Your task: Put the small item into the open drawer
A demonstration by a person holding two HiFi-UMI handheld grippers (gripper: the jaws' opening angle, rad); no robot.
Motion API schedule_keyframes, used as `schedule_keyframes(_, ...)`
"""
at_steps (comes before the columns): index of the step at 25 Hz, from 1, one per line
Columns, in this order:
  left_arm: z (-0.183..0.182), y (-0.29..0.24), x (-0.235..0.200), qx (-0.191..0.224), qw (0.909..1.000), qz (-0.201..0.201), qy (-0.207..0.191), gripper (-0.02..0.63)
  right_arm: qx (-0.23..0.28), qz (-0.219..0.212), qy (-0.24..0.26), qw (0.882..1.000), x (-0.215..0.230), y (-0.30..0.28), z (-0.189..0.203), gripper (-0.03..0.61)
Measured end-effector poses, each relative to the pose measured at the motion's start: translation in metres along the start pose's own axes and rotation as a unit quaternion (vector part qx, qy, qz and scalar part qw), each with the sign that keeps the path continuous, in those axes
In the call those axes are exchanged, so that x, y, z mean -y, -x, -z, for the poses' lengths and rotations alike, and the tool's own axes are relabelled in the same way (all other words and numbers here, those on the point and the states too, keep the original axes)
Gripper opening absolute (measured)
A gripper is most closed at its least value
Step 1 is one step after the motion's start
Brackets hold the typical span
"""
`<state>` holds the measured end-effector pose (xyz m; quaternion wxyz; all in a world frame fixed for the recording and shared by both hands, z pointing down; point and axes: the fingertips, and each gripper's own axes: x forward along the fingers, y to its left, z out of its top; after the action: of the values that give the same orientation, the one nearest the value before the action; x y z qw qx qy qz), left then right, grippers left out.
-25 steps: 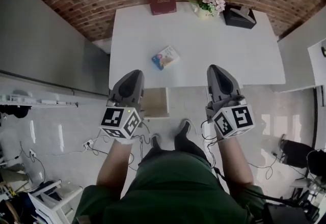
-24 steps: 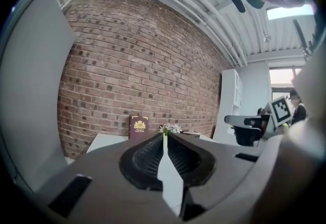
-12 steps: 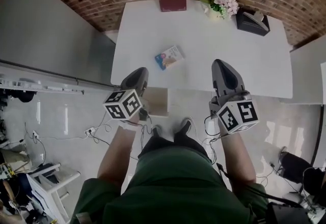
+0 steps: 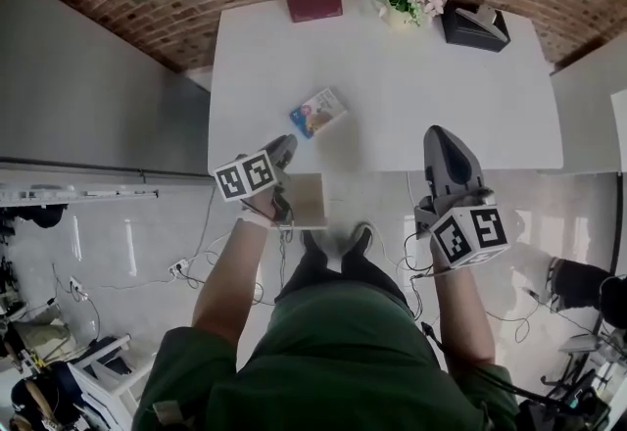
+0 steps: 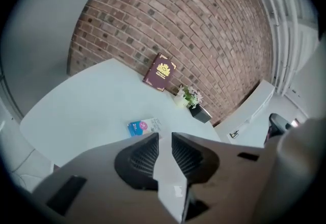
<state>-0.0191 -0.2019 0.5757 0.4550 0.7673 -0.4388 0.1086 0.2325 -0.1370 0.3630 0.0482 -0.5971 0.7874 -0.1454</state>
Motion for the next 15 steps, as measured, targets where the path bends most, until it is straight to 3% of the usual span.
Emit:
schedule_keyframes(8,0.017,-0.047,-0.041,-0.064,0.9951,0.006,0.074,0.104,-0.004,0.056,-0.009,0.998,-0.005,0.015,0.014,0.003)
schedule_keyframes(15,0.023,-0.085,-0.071,-0.099,0.9896,-0.035,0.098,0.123,-0.005,0.108,-0.025,0.994,0.005,0.033,0.024,0.003)
